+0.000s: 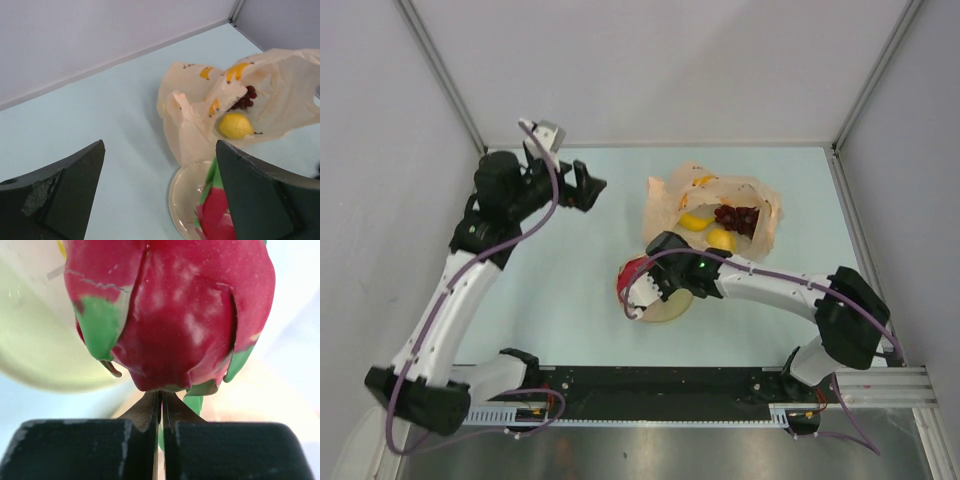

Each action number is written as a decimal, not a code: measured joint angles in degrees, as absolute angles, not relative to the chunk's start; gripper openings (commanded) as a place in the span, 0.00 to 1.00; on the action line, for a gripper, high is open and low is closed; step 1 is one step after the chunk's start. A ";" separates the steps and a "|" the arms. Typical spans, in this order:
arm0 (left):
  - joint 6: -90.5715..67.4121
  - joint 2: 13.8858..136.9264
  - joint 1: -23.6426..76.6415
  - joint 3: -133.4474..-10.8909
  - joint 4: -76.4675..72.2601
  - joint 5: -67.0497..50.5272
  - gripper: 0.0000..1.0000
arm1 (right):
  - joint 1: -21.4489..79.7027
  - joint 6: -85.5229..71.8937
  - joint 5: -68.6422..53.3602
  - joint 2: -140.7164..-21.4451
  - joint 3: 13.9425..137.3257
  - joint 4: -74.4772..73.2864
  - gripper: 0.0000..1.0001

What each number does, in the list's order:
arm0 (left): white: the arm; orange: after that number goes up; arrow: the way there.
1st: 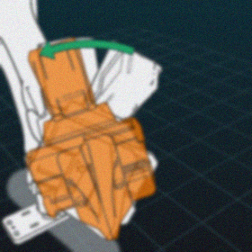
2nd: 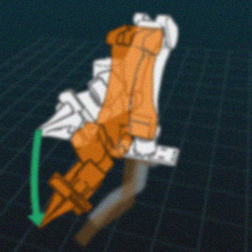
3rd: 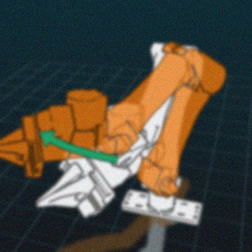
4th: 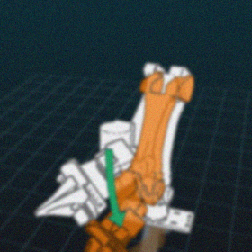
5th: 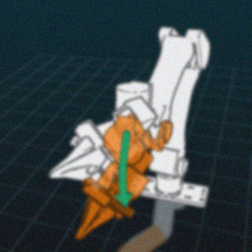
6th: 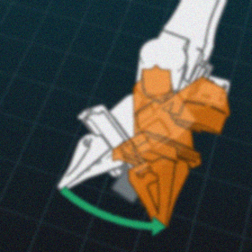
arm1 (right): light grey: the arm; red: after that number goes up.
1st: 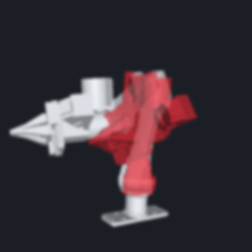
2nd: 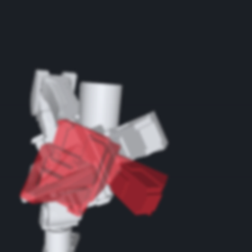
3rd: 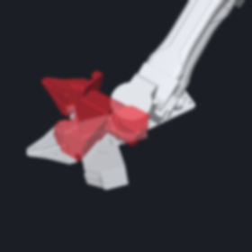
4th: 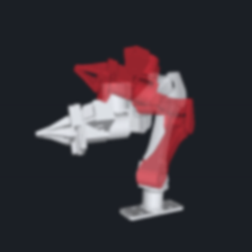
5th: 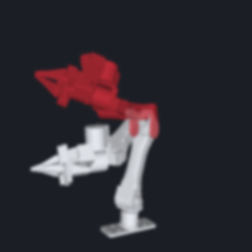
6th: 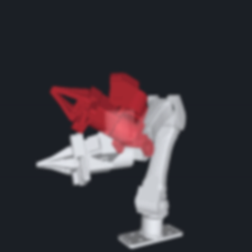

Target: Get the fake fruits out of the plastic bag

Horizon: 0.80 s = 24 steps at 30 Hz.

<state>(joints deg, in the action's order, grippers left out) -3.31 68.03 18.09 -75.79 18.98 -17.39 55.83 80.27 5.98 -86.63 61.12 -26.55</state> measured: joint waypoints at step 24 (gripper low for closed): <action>-13.21 57.43 5.21 -40.07 14.06 -37.34 0.99 | 48.75 94.56 -9.39 -102.54 61.04 -8.25 0.39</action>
